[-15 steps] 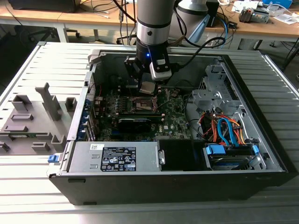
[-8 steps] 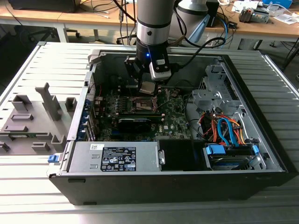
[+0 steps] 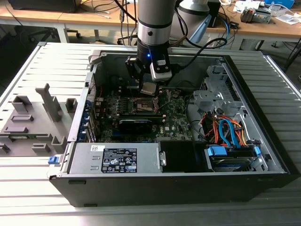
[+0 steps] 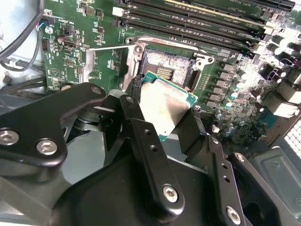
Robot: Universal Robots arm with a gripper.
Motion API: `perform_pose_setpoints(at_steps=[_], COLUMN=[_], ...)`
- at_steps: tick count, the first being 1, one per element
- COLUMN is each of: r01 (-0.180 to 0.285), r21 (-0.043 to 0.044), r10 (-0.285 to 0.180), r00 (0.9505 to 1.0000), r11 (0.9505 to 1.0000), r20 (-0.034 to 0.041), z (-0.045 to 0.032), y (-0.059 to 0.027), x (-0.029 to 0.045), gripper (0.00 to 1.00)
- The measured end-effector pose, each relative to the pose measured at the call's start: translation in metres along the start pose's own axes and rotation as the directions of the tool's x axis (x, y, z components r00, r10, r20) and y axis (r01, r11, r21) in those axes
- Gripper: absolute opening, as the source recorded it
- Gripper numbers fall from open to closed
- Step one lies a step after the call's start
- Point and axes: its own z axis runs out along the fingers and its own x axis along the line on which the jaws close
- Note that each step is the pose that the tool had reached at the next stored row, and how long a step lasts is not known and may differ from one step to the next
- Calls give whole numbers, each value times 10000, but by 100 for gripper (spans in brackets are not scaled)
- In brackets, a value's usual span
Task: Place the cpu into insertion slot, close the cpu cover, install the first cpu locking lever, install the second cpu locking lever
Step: 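Place the cpu into insertion slot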
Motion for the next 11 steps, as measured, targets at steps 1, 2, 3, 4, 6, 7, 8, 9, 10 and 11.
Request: perform_pose_setpoints(at_steps=[1,2,3,4,6,7,8,9,10,11], r01=[-20,-35,-48,-93,-259,-325,-354,-386,-404,-417], r21=[0,0,0,-1,-5,-7,-7,-8,-8,-8], r10=[20,35,48,93,259,325,354,386,404,417], r00=[10000,10000,10000,10000,9997,9995,9994,9992,9992,9991], r11=[10000,10000,10000,10000,9997,9995,9994,9993,9992,9991], r20=[2,3,5,8,23,29,31,34,36,37], z=[0,0,0,0,0,0,0,0,0,0], y=[0,0,0,0,0,0,0,0,0,0], x=[0,0,0,0,0,0,0,0,0,0], gripper=[54,54,54,54,54,54,54,54,54,54])
